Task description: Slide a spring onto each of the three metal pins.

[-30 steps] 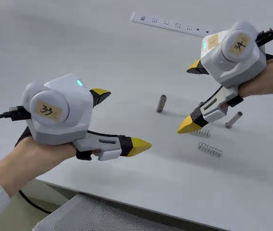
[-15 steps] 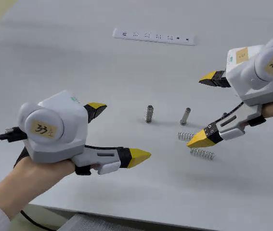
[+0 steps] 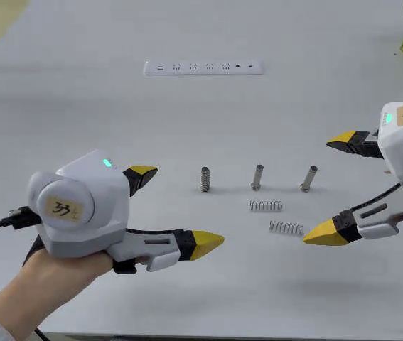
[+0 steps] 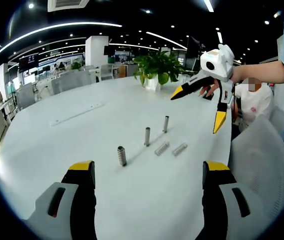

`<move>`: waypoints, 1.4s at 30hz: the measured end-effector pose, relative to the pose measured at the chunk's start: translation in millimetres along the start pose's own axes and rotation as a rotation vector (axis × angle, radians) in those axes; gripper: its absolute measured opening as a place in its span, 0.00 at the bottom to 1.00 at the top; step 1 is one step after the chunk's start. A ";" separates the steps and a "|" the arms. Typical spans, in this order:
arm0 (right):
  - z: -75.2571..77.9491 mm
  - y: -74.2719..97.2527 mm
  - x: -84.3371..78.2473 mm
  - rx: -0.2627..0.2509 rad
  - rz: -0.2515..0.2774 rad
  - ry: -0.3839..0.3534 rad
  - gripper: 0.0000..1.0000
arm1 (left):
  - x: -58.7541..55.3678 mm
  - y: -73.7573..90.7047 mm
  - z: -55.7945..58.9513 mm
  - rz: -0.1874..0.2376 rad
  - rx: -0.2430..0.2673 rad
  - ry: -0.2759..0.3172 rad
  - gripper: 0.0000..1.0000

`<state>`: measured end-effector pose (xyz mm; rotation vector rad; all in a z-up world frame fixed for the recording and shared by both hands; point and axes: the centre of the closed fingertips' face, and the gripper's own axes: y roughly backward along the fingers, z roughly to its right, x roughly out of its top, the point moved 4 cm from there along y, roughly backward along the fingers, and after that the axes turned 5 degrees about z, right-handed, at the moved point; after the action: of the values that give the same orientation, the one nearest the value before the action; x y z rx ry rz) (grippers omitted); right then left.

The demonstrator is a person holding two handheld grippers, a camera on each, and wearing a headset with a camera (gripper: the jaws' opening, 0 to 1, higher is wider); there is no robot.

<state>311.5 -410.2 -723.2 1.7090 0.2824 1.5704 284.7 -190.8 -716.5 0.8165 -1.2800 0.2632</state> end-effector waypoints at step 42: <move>-10.6 65.7 -65.7 -0.126 0.050 -0.098 0.99 | 0.4 -15.5 10.0 -0.095 -0.030 -0.131 0.87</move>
<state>265.9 -491.6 -729.2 1.7000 0.0896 1.5018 286.6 -208.4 -721.6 0.8775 -1.3598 0.1159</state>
